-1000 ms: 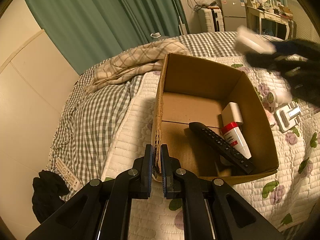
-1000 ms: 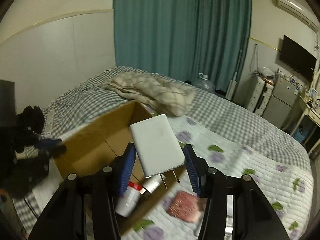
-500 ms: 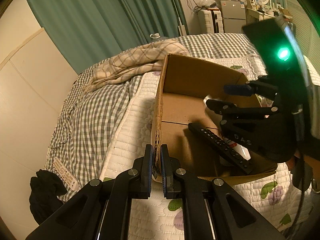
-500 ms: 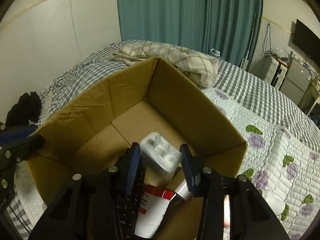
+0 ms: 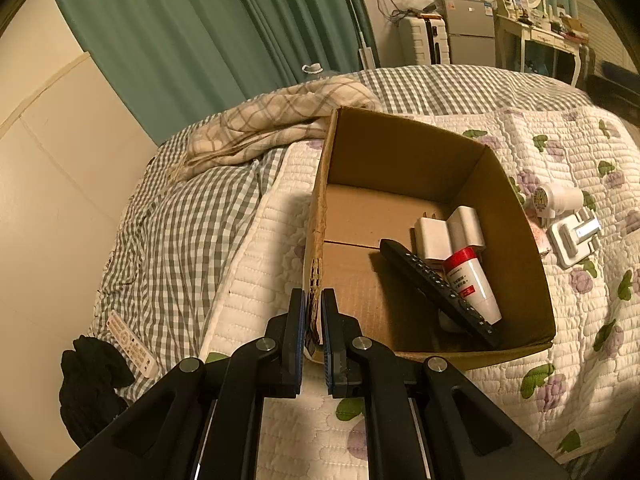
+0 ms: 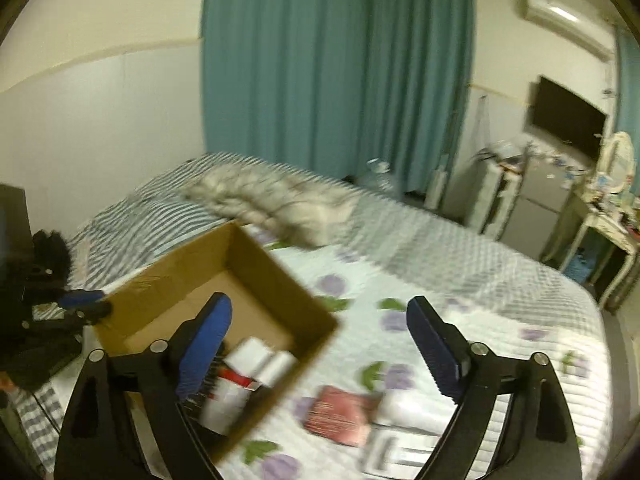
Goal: Organize rigid objects
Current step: 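Move the right gripper to the pink rose card case and grasp it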
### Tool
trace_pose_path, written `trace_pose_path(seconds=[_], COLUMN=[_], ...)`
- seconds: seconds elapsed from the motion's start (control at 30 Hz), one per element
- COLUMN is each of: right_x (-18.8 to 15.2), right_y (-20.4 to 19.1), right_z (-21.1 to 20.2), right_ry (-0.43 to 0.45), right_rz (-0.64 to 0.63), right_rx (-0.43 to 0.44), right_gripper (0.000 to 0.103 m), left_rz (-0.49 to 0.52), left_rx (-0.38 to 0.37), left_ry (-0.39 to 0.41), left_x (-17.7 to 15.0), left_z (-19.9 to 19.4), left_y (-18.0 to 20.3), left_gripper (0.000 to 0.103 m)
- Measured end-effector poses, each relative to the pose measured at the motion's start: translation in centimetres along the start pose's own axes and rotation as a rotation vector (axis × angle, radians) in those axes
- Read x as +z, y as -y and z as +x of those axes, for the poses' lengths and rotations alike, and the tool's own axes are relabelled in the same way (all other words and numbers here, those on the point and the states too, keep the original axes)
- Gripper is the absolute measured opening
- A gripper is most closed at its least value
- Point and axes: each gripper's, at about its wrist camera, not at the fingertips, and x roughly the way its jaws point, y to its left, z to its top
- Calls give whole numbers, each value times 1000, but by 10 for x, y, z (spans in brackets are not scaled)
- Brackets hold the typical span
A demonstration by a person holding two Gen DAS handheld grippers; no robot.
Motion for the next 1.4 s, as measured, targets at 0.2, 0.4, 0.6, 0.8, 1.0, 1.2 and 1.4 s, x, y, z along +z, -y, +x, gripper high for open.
trace_pose_path(seconds=[0.2,0.4,0.6,0.8,1.0,1.2,1.4], right_x=[-33,-87,-137,-146,-145,-145,-144], right_y=[38,34,16,16,10,5,7], right_z=[-4,48,95,118,136,154,163], right_ry=[-45,-195,-337,-382,-392,-401,-403], right_rz=[46,103,89,119,95,56,65], right_rx=[-58,16,65,86,66,56,64], right_gripper=[92,92,92,92,92,92,83], left_rz=[-7,-8,-13,-15,-15,-9,-7], left_rx=[3,4,0,0,-1,5,10], left_ry=[-2,-2,-3,-3,-4,-5,-9], left_x=[0,0,0,0,0,1,2], left_z=[0,0,0,0,0,0,1], left_y=[0,0,-1,-1,-1,0,3], left_gripper=[7,7,7,7,7,7,7])
